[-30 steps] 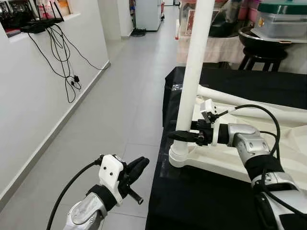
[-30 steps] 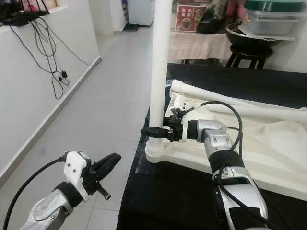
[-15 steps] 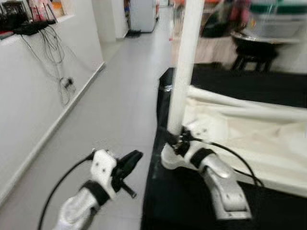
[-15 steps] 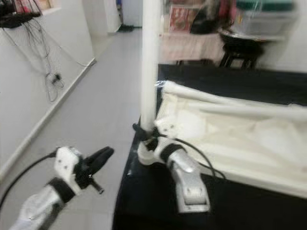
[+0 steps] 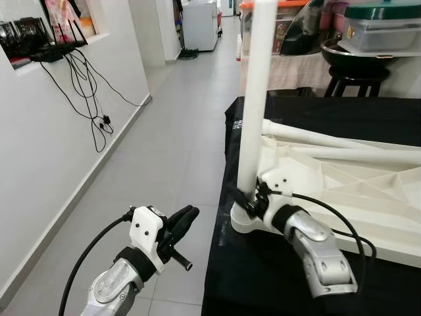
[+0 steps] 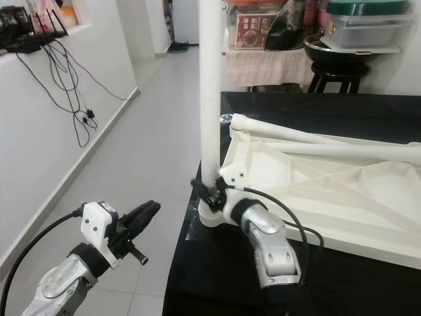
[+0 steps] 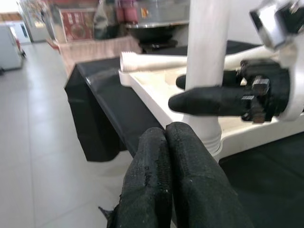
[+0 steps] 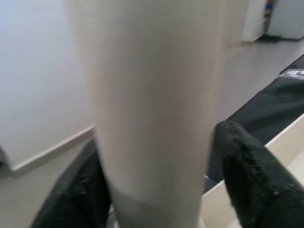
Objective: Building children table
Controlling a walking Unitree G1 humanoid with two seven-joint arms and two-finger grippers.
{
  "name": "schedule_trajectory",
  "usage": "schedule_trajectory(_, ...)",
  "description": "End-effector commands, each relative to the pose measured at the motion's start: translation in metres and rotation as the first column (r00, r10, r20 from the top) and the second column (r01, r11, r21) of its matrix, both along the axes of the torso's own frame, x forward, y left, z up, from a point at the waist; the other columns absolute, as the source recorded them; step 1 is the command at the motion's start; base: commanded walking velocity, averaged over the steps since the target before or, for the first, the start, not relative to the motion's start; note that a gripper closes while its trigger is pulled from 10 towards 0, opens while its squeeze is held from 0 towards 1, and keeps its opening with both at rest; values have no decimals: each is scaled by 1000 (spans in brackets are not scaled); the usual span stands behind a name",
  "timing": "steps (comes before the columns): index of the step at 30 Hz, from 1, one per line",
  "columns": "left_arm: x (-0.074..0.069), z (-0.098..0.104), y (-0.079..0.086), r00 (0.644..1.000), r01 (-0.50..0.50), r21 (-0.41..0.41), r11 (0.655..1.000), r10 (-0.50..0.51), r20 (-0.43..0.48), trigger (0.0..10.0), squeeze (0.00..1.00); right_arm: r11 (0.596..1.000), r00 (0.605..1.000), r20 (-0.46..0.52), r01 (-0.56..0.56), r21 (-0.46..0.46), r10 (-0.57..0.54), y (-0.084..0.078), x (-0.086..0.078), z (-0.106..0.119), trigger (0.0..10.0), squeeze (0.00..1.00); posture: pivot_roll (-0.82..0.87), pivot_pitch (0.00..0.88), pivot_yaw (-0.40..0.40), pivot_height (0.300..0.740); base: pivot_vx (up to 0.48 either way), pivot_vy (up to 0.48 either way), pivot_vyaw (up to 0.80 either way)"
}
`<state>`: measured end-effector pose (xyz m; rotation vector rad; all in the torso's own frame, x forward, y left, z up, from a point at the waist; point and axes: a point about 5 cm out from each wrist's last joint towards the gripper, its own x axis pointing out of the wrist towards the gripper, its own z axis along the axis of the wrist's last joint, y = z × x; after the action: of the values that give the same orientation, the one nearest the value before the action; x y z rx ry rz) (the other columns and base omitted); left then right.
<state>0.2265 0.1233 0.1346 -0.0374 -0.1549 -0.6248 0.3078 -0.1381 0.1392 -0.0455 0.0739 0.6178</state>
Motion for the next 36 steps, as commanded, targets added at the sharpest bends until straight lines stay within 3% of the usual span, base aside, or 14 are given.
schedule_trajectory(1,1,-2,-1,1000,1,9,1000,-1,-1,10000,0,998,998,27,-55,33,54,6,3,12,10000,1000,-42,16,38,740,0,0,0)
schedule_trajectory(4,1,-2,-2,1000,6,7,1000,-6,-4,10000,0,971,969,75,-236,26,234,7,15,32,10000,1000,-33,6,27,740,0,0,0)
schedule_trajectory(6,1,-2,-2,1000,6,7,1000,-6,-4,10000,0,971,969,75,-236,26,234,7,15,32,10000,1000,-33,6,27,740,0,0,0)
schedule_trajectory(7,2,-3,-2,1000,5,7,1000,-5,-4,10000,0,942,939,82,-334,-3,333,6,18,39,10000,0,-30,3,24,740,0,0,0)
schedule_trajectory(8,2,-3,-2,1000,5,7,1000,-5,-4,10000,0,942,939,82,-334,-3,333,6,18,39,10000,0,-30,3,24,740,0,0,0)
schedule_trajectory(10,1,-3,-3,1000,3,8,1000,-3,-5,10000,0,870,870,39,-490,-57,492,2,23,41,10000,0,-25,0,22,740,0,0,0)
schedule_trajectory(13,1,-4,-3,1000,4,9,1000,-4,-8,10000,0,811,812,7,-584,-33,584,0,27,45,10000,0,-20,0,18,740,0,0,0)
schedule_trajectory(17,1,-4,-4,1000,7,7,1000,-7,-10,10000,0,786,786,-2,-618,-24,618,4,32,47,10000,0,-16,0,17,740,0,0,0)
schedule_trajectory(18,0,-4,-4,1000,8,7,1000,-8,-9,10000,0,775,775,-4,-631,-12,631,5,31,47,6549,0,-8,0,16,740,0,0,0)
schedule_trajectory(19,0,-4,-4,1000,8,7,1000,-8,-9,10000,0,768,768,-4,-641,-1,641,6,31,47,6549,0,-8,0,16,740,0,0,0)
schedule_trajectory(20,0,-4,-4,1000,8,6,1000,-7,-9,10000,0,764,764,1,-645,16,646,7,32,49,0,0,-7,2,15,740,0,0,0)
schedule_trajectory(31,0,-3,-6,1000,9,0,1000,-9,-8,10000,0,749,749,-1,-662,25,662,-3,31,44,0,0,-15,11,15,740,0,0,0)
schedule_trajectory(35,0,-3,-6,1000,10,-3,1000,-10,-8,10000,0,770,770,0,-637,15,637,-9,29,41,0,0,-25,14,18,740,0,0,0)
schedule_trajectory(36,0,-3,-6,1000,10,-4,1000,-10,-7,10000,0,808,808,0,-589,-5,589,-12,27,38,0,0,-30,17,19,740,0,0,0)
